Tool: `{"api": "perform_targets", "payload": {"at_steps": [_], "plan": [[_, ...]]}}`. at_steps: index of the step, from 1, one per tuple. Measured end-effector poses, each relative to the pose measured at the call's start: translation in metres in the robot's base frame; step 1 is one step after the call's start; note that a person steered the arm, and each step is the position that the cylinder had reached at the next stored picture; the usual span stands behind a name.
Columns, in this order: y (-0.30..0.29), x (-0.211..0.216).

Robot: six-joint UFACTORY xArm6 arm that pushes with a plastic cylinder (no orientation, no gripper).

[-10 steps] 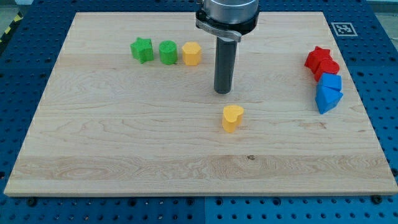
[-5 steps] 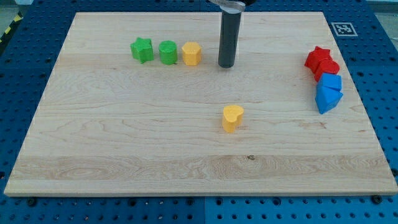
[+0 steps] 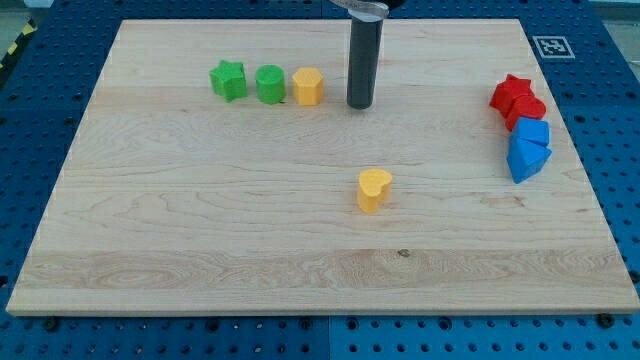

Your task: Move yellow hexagon to the green circle

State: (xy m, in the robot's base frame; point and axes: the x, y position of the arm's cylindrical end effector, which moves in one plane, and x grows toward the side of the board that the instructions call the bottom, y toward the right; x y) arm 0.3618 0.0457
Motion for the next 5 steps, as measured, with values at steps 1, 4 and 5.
{"api": "perform_targets", "payload": {"at_steps": [1,4,5], "plan": [[0.0,-0.006],[-0.029,-0.007],[-0.052,-0.01]]}}
